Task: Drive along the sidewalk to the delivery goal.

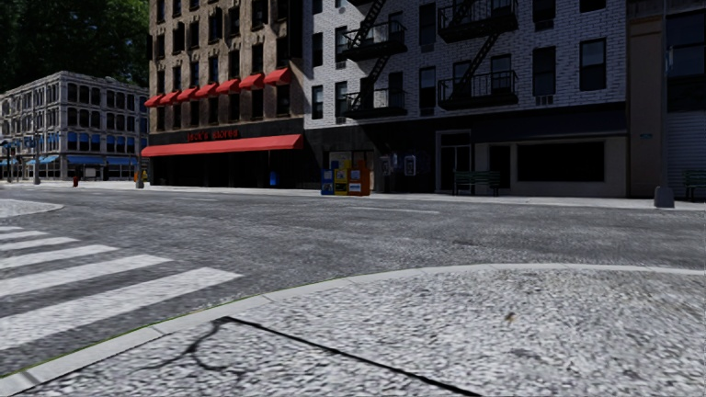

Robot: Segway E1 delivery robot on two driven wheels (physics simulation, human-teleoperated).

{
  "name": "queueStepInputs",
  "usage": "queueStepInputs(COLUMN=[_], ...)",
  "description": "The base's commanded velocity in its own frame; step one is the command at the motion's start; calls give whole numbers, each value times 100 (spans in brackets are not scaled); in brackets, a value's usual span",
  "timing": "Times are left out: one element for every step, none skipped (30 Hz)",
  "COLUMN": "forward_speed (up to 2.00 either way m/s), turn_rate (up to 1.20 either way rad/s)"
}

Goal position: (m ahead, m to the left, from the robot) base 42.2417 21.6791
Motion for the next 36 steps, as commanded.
queueStepInputs(forward_speed=[88,90,93,98,98,101,102,104,104,104,104,104,104,104,104,104,104,104,104,105,105,105,105,107,108,108,108,110,111,112,112,112,113,113,113,113], turn_rate=[60,60,60,60,60,60,60,60,60,60,60,60,60,60,60,60,60,60,60,60,60,60,60,60,60,60,60,60,60,60,60,60,60,60,60,60])
